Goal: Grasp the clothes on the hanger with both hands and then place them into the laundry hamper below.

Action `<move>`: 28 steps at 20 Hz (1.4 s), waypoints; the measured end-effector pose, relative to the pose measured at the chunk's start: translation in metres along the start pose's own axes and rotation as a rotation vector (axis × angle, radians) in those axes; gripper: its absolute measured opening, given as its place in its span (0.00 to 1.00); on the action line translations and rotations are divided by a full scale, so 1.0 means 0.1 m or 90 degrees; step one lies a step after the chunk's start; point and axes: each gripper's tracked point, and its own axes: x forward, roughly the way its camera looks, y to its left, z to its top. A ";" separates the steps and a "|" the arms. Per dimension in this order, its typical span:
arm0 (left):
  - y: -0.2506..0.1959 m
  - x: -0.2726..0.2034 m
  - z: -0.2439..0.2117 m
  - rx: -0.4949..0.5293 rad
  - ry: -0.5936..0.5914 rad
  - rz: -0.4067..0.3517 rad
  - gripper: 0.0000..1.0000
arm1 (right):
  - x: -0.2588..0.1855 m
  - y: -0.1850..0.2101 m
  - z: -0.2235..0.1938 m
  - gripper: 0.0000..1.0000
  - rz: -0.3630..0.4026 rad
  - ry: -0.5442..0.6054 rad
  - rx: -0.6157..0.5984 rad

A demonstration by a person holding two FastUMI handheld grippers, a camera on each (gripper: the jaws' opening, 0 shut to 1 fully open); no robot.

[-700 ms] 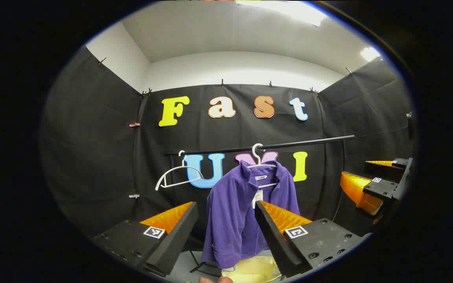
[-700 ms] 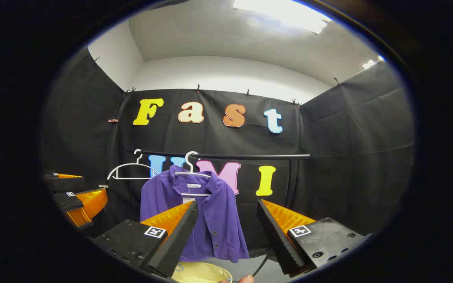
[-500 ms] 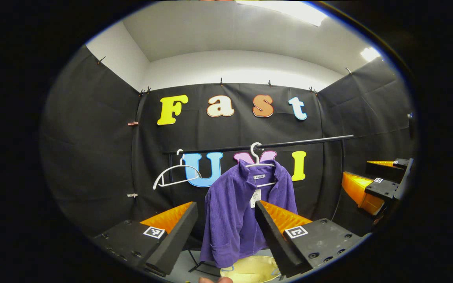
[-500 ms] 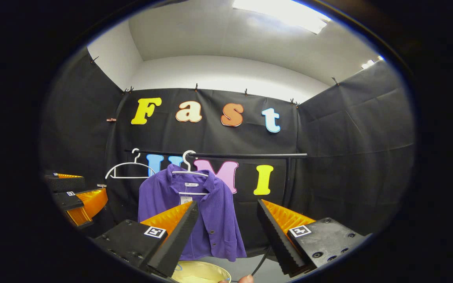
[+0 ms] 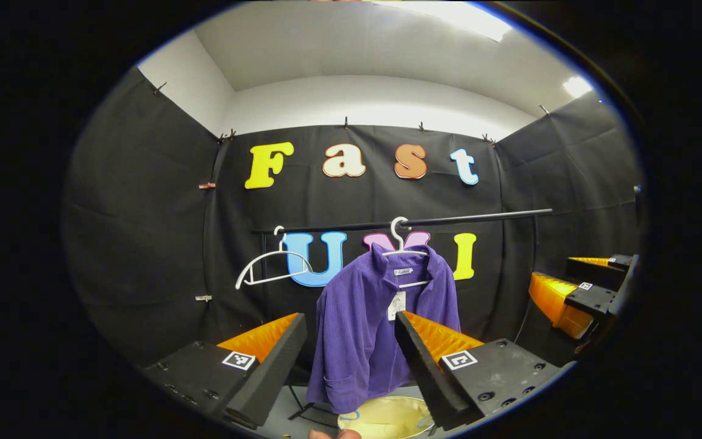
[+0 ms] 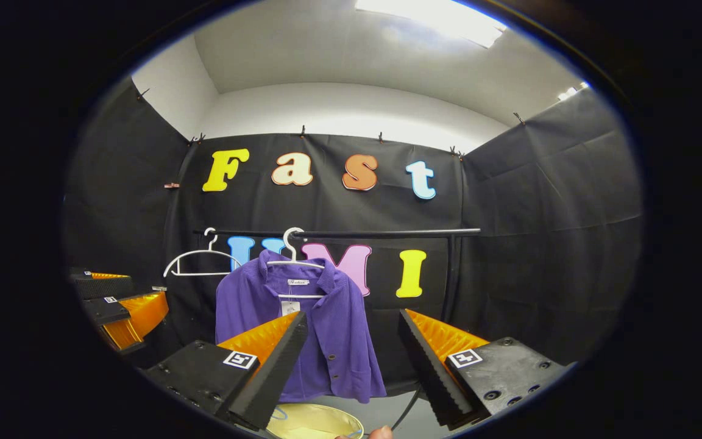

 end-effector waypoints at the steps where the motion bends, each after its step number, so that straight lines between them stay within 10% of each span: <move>1: 0.00 0.01 -0.01 0.001 0.002 0.001 0.95 | 0.02 -0.01 -0.03 0.97 0.000 0.002 0.000; 28: -0.22 0.78 -0.17 -0.006 0.006 0.034 0.95 | 0.94 0.25 -0.42 0.97 0.100 0.023 -0.029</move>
